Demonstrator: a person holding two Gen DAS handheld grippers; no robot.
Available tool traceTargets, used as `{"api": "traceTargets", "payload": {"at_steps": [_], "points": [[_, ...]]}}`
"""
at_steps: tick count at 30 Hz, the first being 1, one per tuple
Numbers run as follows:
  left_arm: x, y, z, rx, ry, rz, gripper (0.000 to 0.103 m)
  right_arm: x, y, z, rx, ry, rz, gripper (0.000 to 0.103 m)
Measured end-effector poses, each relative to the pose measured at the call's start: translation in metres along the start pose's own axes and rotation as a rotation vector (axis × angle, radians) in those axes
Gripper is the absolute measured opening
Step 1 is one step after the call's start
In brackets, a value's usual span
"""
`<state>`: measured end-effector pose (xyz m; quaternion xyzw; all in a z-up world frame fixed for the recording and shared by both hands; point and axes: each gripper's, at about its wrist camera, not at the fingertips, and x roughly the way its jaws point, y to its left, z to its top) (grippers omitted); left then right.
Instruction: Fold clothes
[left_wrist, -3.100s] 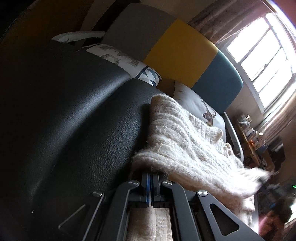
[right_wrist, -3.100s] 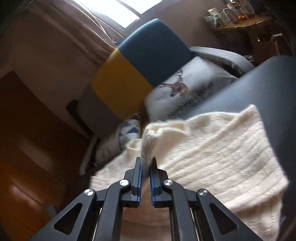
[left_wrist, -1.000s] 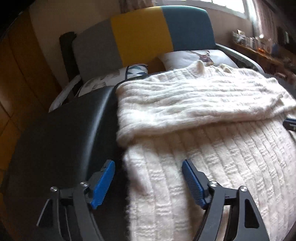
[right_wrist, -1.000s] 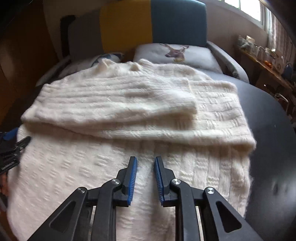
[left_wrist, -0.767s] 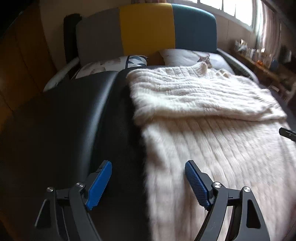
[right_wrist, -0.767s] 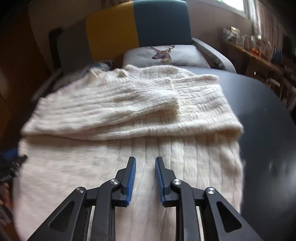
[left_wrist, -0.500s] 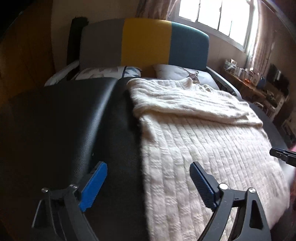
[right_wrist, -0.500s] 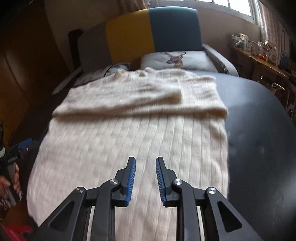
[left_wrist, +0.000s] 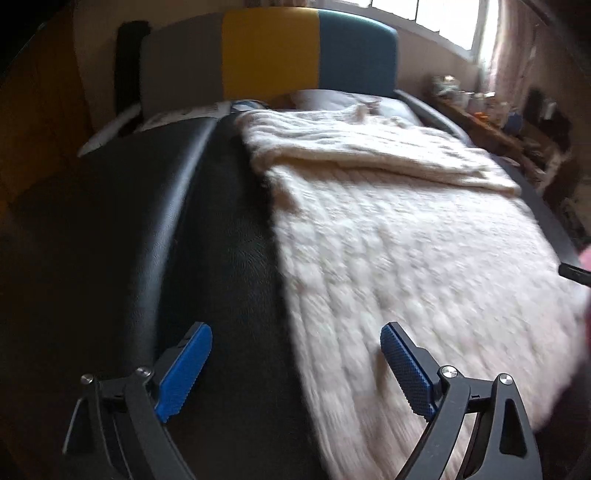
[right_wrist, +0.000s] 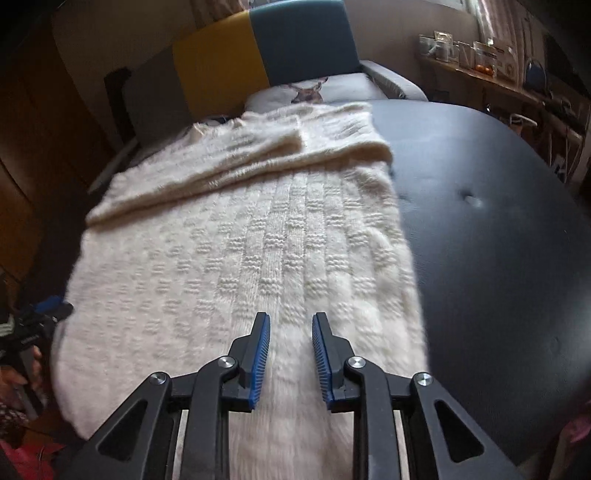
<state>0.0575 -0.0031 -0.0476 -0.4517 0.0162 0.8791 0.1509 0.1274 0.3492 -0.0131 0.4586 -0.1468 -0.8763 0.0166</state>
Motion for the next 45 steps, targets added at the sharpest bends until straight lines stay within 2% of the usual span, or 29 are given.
{"api": "traceTargets", "payload": {"at_steps": [5, 10, 12, 14, 17, 21, 25, 29, 36, 39, 41, 42, 44, 45], "points": [[-0.019, 0.002, -0.014, -0.019, 0.039, -0.192, 0.094, -0.041, -0.034, -0.015, 0.087, -0.008, 0.035, 0.025], [-0.022, 0.01, -0.028, -0.111, 0.095, -0.262, 0.094, -0.05, -0.055, -0.043, 0.099, 0.075, -0.01, 0.025], [-0.027, 0.009, -0.036, -0.13, 0.082, -0.31, 0.096, -0.049, -0.062, -0.054, 0.117, 0.101, 0.017, 0.025], [-0.028, 0.007, -0.041, -0.14, 0.082, -0.356, 0.101, -0.047, -0.066, -0.064, 0.138, 0.119, 0.056, 0.03], [-0.03, -0.002, -0.049, -0.118, 0.081, -0.409, 0.102, -0.047, -0.066, -0.073, 0.149, 0.101, 0.092, 0.033], [-0.034, -0.022, -0.058, -0.019, 0.083, -0.415, 0.102, -0.046, -0.053, -0.079, 0.098, 0.095, 0.121, 0.036], [-0.036, -0.032, -0.067, 0.021, 0.077, -0.419, 0.102, -0.043, -0.038, -0.083, 0.044, 0.086, 0.132, 0.036], [-0.035, -0.036, -0.067, 0.032, 0.074, -0.404, 0.102, -0.035, -0.026, -0.081, 0.038, 0.07, 0.165, 0.036], [-0.034, -0.035, -0.068, 0.013, 0.06, -0.418, 0.099, -0.03, -0.015, -0.08, 0.01, 0.06, 0.151, 0.036], [-0.032, -0.034, -0.067, 0.009, 0.049, -0.391, 0.084, -0.03, -0.02, -0.08, 0.047, 0.057, 0.165, 0.034], [-0.031, -0.035, -0.065, 0.012, 0.039, -0.36, 0.058, -0.03, -0.018, -0.08, 0.039, 0.06, 0.143, 0.027], [-0.03, -0.035, -0.064, 0.016, 0.035, -0.341, 0.051, -0.029, -0.015, -0.079, 0.019, 0.064, 0.121, 0.025], [-0.027, -0.035, -0.062, 0.023, 0.03, -0.326, 0.03, -0.028, -0.009, -0.077, -0.021, 0.076, 0.081, 0.02], [-0.025, -0.035, -0.061, 0.025, 0.029, -0.322, 0.025, -0.027, -0.008, -0.076, -0.026, 0.079, 0.074, 0.018]]}}
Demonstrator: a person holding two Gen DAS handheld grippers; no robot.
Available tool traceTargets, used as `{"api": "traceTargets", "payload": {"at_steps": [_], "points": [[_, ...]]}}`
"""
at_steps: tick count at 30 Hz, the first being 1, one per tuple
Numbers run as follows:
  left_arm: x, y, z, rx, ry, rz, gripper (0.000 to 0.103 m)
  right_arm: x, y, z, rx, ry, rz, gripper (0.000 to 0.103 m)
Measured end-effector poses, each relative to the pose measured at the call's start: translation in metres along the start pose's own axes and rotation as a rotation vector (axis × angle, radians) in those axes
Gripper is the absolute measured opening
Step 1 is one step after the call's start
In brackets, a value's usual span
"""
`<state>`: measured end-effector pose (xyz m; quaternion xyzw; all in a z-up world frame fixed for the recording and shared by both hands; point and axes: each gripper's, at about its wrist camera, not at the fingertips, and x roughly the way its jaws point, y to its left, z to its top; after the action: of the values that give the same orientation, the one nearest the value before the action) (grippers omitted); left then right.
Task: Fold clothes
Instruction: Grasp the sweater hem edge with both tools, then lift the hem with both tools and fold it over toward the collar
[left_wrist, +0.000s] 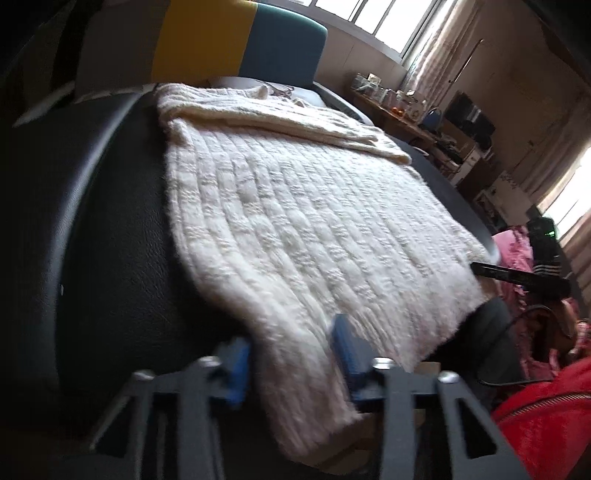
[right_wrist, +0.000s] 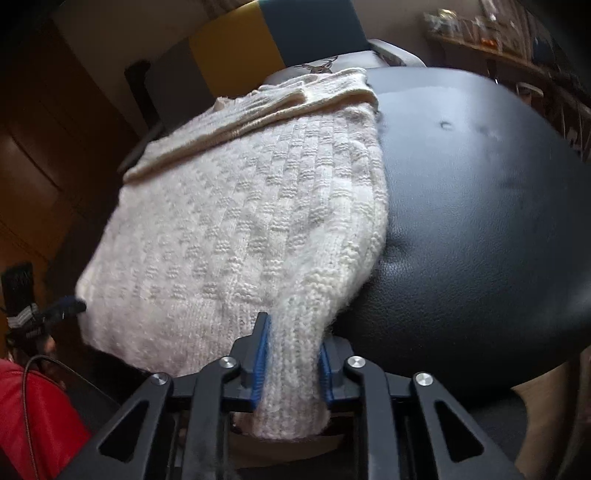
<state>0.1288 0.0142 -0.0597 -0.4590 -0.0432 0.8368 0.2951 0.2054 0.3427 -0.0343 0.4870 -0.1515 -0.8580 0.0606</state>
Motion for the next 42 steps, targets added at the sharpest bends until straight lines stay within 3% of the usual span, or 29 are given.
{"api": "traceTargets", "payload": {"at_steps": [2, 5, 9, 13, 19, 25, 31, 36, 42], "points": [[0.003, 0.005, 0.004, -0.025, 0.012, -0.035, 0.013, 0.002, 0.002, 0.003, 0.003, 0.007, -0.009, 0.013], [0.0, 0.009, 0.008, -0.05, 0.03, -0.082, 0.011, 0.003, 0.0, 0.007, 0.041, 0.017, 0.032, 0.012], [-0.02, 0.013, 0.014, -0.074, 0.019, -0.167, 0.011, -0.007, -0.011, 0.009, 0.151, 0.0, 0.177, 0.012], [-0.057, 0.023, 0.026, -0.135, -0.072, -0.29, 0.011, -0.028, -0.021, 0.009, 0.244, -0.056, 0.336, 0.012], [-0.102, 0.031, 0.049, -0.205, -0.178, -0.351, 0.011, -0.059, -0.025, 0.018, 0.356, -0.167, 0.539, 0.011], [-0.136, 0.027, 0.055, -0.219, -0.227, -0.415, 0.011, -0.094, -0.013, 0.033, 0.342, -0.247, 0.64, 0.011], [-0.161, 0.029, 0.05, -0.308, -0.264, -0.501, 0.011, -0.122, -0.007, 0.034, 0.364, -0.29, 0.735, 0.011], [-0.156, 0.051, 0.063, -0.451, -0.306, -0.605, 0.011, -0.123, -0.003, 0.042, 0.394, -0.296, 0.789, 0.011], [-0.108, 0.079, 0.094, -0.567, -0.251, -0.563, 0.011, -0.079, -0.022, 0.085, 0.52, -0.297, 0.809, 0.011]]}}
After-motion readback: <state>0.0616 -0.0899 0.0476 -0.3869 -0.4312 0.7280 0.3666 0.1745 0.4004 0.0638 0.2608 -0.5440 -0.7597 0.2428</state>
